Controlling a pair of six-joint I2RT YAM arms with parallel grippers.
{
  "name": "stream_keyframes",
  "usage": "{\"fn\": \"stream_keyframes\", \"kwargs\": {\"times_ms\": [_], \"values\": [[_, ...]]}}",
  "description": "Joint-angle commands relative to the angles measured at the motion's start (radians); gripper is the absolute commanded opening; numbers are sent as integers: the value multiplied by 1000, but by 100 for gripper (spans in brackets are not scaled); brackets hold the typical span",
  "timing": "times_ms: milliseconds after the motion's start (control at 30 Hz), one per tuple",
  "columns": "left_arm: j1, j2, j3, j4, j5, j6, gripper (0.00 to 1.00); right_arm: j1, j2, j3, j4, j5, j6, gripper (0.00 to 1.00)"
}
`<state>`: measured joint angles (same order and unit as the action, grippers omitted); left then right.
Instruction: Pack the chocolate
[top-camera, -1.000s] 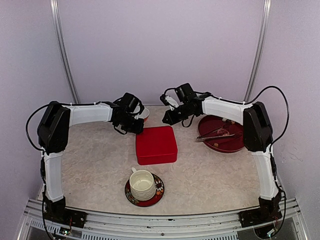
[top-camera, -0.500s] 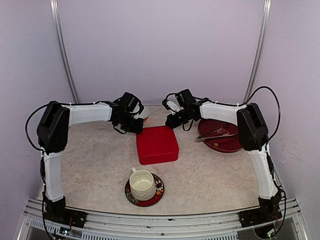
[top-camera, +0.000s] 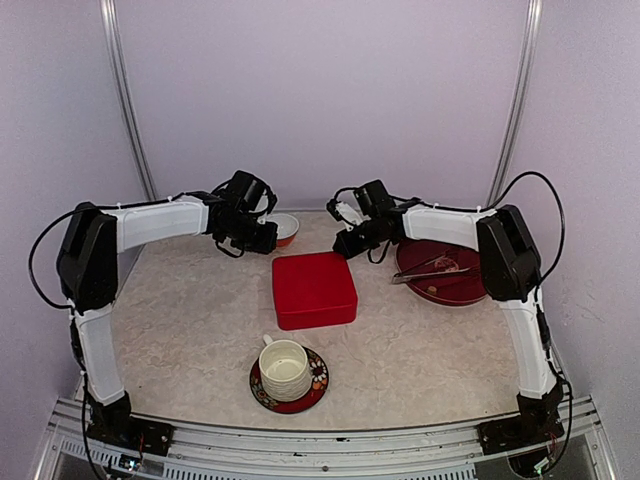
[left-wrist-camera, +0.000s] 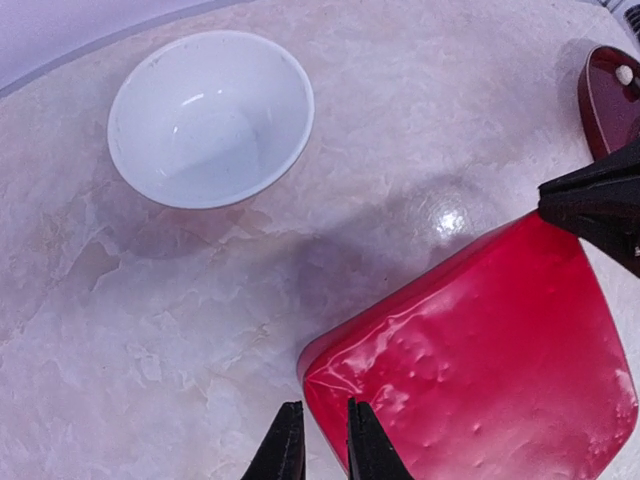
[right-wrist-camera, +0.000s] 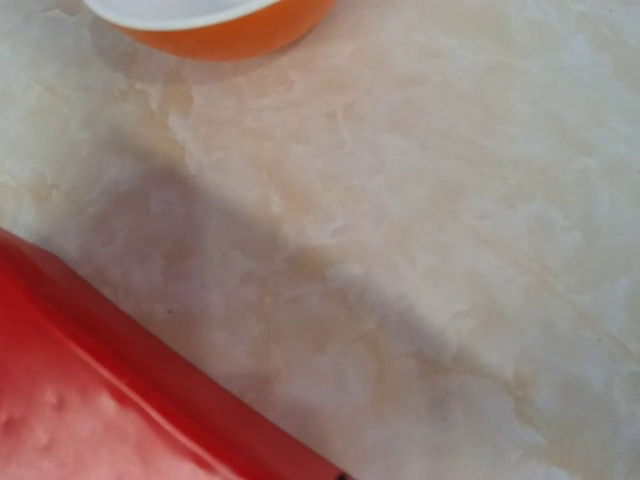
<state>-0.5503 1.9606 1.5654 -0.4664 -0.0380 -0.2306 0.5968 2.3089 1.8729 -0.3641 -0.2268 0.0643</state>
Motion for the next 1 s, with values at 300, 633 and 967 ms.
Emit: {"fn": "stream_keyframes", "kwargs": {"times_ms": [300,633,967], "values": [[-1,110,-6,-38,18,-3,10,-1,-48,-137,-137,-35,1,8],[33,-111,-189,82,129,-74,47,-58,-268,-301,16,-238,101,40],[51,-199,-440,236,291,-153,57,-94,-349,-499,111,-441,190,57]]}}
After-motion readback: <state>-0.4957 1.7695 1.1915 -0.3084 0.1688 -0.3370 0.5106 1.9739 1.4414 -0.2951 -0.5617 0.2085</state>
